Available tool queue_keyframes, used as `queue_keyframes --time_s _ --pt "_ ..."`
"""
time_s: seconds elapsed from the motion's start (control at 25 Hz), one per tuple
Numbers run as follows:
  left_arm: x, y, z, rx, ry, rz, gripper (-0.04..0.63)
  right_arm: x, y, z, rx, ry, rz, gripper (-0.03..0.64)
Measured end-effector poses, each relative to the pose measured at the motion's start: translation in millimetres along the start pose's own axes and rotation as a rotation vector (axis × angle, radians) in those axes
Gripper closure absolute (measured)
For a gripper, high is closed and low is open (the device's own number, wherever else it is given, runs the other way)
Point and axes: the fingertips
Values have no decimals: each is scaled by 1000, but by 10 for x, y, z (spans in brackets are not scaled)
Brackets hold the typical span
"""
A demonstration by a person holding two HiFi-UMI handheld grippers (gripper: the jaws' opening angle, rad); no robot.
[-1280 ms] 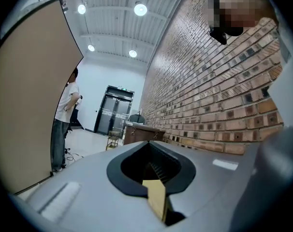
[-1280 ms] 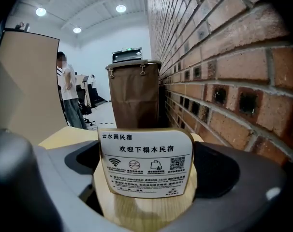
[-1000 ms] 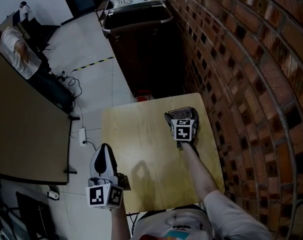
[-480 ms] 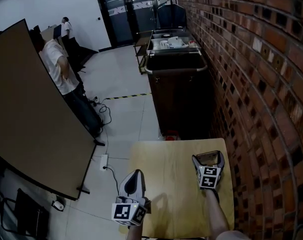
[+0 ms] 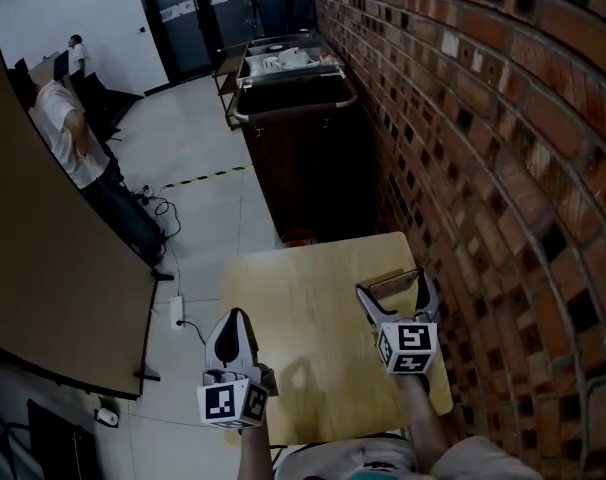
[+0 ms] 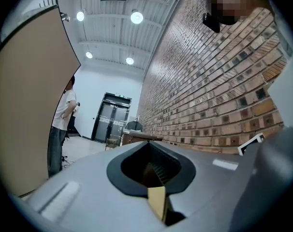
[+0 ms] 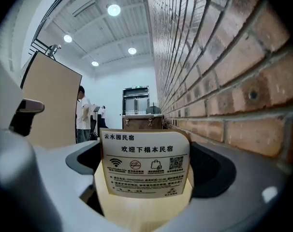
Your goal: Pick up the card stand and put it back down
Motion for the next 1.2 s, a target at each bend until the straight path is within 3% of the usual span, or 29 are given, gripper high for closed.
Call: queue_keyframes --time_s 0.36,1.2 --pt "-24 -292 -100 43 -11 50 591 -304 130 -611 -17 -77 1 58" --pt "-96 -319 -207 41 -25 74 591 -525 248 -805 -38 -127 2 58"
Point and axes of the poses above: the fingertips, and each gripper's own axes: z forward along the fingers, y to its left, x out of its underside, and after that the axes turned 3 degrees about y, right-handed
